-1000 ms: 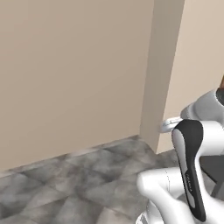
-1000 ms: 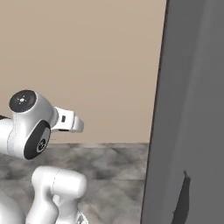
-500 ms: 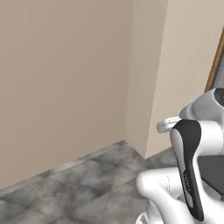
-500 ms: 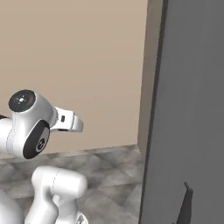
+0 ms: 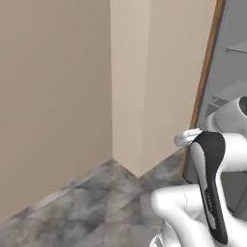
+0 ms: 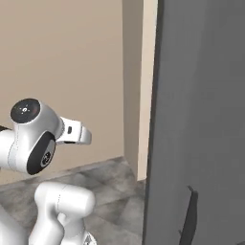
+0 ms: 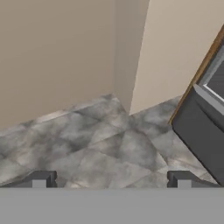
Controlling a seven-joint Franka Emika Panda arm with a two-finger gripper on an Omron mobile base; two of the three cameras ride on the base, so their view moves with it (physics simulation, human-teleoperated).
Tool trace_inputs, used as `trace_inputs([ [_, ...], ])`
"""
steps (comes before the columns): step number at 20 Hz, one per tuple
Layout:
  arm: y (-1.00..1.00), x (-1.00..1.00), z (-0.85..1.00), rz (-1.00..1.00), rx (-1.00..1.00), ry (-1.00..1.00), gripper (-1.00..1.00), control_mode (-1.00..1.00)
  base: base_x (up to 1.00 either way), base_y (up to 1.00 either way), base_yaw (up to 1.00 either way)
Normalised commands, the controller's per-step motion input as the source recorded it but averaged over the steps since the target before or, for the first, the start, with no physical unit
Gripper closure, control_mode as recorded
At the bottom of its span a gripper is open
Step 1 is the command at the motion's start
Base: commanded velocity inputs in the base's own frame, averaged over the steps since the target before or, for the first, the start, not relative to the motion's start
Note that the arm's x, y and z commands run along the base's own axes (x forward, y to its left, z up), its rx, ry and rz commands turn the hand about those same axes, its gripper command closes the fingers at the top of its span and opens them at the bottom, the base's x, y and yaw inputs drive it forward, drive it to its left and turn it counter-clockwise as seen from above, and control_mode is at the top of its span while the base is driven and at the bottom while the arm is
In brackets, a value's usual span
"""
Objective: Place one tomato and one fish in each tupperware on the nearby counter, to pack two identical lunches.
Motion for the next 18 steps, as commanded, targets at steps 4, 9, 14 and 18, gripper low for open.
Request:
trace_inputs([
  [4,0.0,0.0,0.0,0.0,0.0,0.0,-1.0,1.0,0.49,0.24,-0.44],
  [9,0.0,0.0,0.0,0.0,0.0,0.0,-1.0,1.0,0.07,0.03,-0.45],
  [14,0.0,0.0,0.0,0.0,0.0,0.0,-1.0,1.0,-0.21,0.13,-0.51],
  [18,0.0,0.0,0.0,0.0,0.0,0.0,-1.0,1.0,0.0,0.55,-0.53],
])
